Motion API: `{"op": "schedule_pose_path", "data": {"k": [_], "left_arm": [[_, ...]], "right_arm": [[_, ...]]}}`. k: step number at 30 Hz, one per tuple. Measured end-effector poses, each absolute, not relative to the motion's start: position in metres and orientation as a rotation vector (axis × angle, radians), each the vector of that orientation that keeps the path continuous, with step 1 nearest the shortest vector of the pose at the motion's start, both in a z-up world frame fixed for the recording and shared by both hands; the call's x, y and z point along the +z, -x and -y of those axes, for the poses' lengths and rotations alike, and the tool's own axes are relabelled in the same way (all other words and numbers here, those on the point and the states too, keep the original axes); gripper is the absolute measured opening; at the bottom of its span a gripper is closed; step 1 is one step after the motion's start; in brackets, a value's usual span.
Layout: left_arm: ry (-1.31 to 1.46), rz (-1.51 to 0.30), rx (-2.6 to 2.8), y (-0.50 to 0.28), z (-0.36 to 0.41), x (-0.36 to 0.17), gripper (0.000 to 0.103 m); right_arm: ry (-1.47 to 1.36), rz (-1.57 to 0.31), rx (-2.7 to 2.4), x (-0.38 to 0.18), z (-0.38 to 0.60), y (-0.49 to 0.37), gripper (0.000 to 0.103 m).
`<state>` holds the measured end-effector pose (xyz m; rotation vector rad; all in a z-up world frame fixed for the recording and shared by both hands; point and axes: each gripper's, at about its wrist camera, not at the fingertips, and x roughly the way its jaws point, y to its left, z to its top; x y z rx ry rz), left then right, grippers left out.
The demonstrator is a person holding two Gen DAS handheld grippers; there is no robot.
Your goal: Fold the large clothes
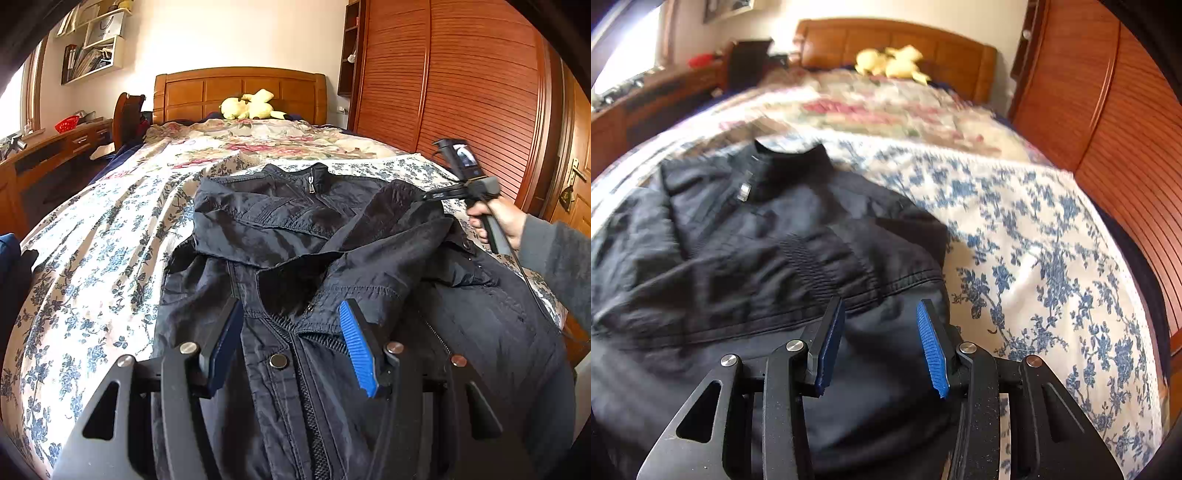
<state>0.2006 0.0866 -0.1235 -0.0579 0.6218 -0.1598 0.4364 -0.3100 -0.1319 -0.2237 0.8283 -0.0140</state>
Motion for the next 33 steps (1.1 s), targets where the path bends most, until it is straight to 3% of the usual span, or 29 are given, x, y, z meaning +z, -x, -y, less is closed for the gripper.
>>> {"op": "schedule_pose_path", "data": {"k": [4,11,22,33], "left_arm": [[0.055,-0.625,-0.166,-0.202,-0.085,-0.124,0.053],[0.051,-0.622,-0.166,-0.203,-0.083,-0.123,0.053],[0.042,-0.601,-0.132,-0.193,-0.08,-0.116,0.053],[0.049,-0.619,-0.114,-0.174,-0.075,-0.12,0.053]], "right_arm": [[0.146,-1.015,0.005,-0.17,0.324,-0.468,0.042],[0.204,-0.97,-0.006,-0.162,0.319,-0.456,0.041],[0.22,-0.805,0.136,-0.114,0.288,-0.332,0.041],[0.191,-0.876,0.184,-0.136,0.294,-0.201,0.041]]}}
